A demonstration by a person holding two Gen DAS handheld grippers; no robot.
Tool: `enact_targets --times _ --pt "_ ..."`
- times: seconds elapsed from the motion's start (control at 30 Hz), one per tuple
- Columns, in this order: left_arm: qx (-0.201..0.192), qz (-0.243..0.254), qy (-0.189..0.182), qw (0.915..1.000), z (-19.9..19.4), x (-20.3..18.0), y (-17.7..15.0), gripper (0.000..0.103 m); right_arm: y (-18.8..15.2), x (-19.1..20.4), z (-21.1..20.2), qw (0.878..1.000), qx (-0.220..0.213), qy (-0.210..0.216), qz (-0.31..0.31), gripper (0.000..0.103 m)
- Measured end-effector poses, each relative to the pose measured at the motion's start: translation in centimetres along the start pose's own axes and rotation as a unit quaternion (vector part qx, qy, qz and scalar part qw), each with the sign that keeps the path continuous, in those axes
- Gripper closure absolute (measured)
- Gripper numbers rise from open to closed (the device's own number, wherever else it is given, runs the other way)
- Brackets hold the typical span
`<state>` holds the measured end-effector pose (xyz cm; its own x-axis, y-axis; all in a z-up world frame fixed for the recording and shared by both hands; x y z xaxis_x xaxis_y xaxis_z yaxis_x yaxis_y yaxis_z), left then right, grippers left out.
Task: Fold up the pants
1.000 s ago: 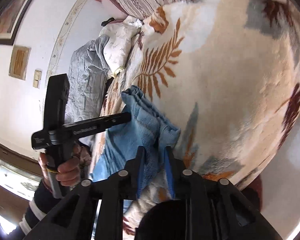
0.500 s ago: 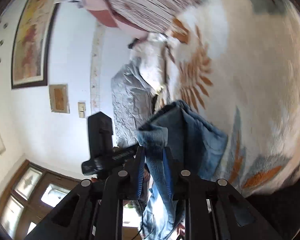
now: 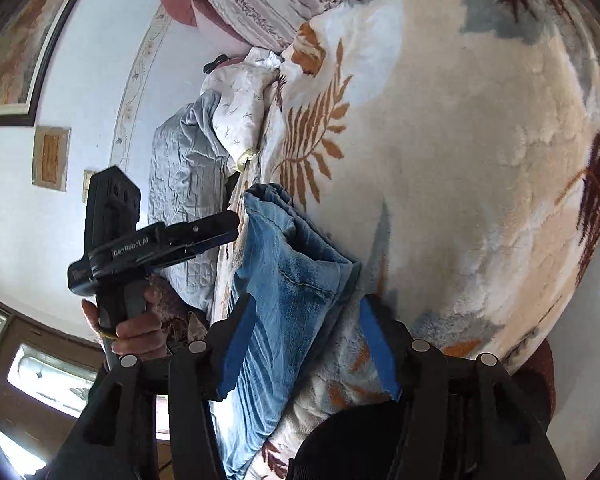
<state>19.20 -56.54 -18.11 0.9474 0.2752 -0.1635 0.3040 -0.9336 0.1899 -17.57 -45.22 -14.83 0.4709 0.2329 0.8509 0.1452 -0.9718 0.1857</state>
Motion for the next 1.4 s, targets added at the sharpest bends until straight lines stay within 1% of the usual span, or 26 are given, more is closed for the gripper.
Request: enact_targets --times 0.1,0.23,0.37,0.4,0.47,0.5,0.53,0.57,0.63,0.7,0.73,0.77,0.8,0.87,0.9,0.93,1.0,1.03,1.07,1.17,1.23,1.33,1.4 --pt "0.018 0.045 -0.008 0.9988 1.5 -0.4 0.7 0.048 0.3 0.5 0.6 1.000 0.009 0.015 -0.014 0.046" --pt "0.033 0.121 0.005 0.9921 3.3 -1.0 1.5 0.048 0.4 0.3 0.7 0.999 0.016 0.036 -0.032 0.047" --pt "0.052 0.165 -0.003 0.9849 4.7 -1.0 2.7 0.042 0.2 0.1 0.7 0.998 0.018 0.043 -0.052 0.047" --pt "0.051 0.178 -0.003 0.9827 4.7 -1.1 2.9 0.041 0.1 0.2 0.7 0.997 0.018 0.043 -0.056 0.046" --pt "0.047 0.203 0.000 0.9782 4.9 -1.2 3.0 0.035 0.0 0.2 0.6 0.997 0.019 0.045 -0.063 0.046" --pt "0.049 0.210 0.001 0.9765 5.2 -1.2 3.0 0.033 0.0 0.2 0.6 0.997 0.020 0.046 -0.064 0.047" --pt "0.056 0.215 -0.001 0.9750 5.7 -1.3 2.9 0.029 0.0 0.2 0.6 0.997 0.021 0.047 -0.064 0.047" --pt "0.058 0.217 -0.009 0.9743 6.1 -1.4 2.9 0.025 0.1 0.2 0.6 0.997 0.022 0.048 -0.064 0.047" --pt "0.057 0.222 -0.024 0.9732 6.5 -1.8 2.9 0.020 0.1 0.2 0.7 0.996 0.023 0.048 -0.067 0.047" --pt "0.051 0.221 -0.036 0.9733 6.7 -1.9 2.6 0.020 0.1 0.2 0.7 0.996 0.023 0.048 -0.068 0.047" --pt "0.046 0.218 -0.044 0.9739 6.6 -1.9 2.5 0.026 0.1 0.3 0.7 0.996 0.022 0.048 -0.068 0.047" --pt "0.043 0.215 -0.055 0.9741 6.3 -2.1 2.2 0.041 0.1 0.3 0.7 0.996 0.021 0.048 -0.067 0.047" --pt "0.041 0.214 -0.068 0.9735 6.0 -2.3 1.8 0.051 0.1 0.4 0.8 0.996 0.020 0.049 -0.066 0.046" --pt "0.034 0.222 -0.067 0.9722 5.6 -3.0 1.2 0.070 0.2 0.4 0.8 0.996 0.020 0.051 -0.067 0.047" --pt "0.029 0.224 -0.059 0.9725 5.6 -3.1 1.0 0.071 0.2 0.4 0.8 0.996 0.020 0.052 -0.065 0.047" --pt "0.026 0.216 -0.057 0.9744 5.7 -3.0 1.0 0.073 0.2 0.3 0.9 0.996 0.019 0.053 -0.062 0.049" --pt "0.016 0.193 -0.057 0.9795 5.6 -2.8 1.0 0.075 0.3 0.1 0.9 0.997 0.016 0.050 -0.053 0.059" --pt "0.006 0.185 -0.054 0.9813 5.4 -2.7 0.8 0.077 0.4 0.0 1.0 0.998 0.014 0.041 -0.051 0.075" --pt "-0.004 0.178 -0.051 0.9828 5.0 -2.7 0.4 0.079 0.6 -0.1 1.2 0.998 0.016 0.031 -0.052 0.085" --pt "-0.031 0.157 -0.053 0.9856 2.8 -2.4 -1.0 0.083 0.7 1.0 1.4 0.997 0.021 0.023 -0.070 0.087" --pt "-0.047 0.141 -0.051 0.9875 0.8 -2.3 -2.1 0.086 0.6 3.0 1.2 0.994 0.021 0.021 -0.108 0.087" --pt "-0.068 0.121 -0.039 0.9895 -3.5 -1.1 -4.1 0.086 -0.1 6.7 0.8 0.985 0.025 0.031 -0.167 0.087" --pt "-0.081 0.104 -0.027 0.9909 -6.1 -0.1 -5.8 0.086 -1.0 9.1 0.9 0.977 0.032 0.032 -0.210 0.087"
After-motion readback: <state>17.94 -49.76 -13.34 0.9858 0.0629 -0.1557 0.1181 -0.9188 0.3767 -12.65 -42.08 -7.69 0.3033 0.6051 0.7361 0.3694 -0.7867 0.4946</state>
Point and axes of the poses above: each gripper's, at about its wrist camera, not at the fingertips, and z roughly the way its jaws point, x to its left, y to its top, the point moved 3 cm from there along z, roughly the way its jaws point
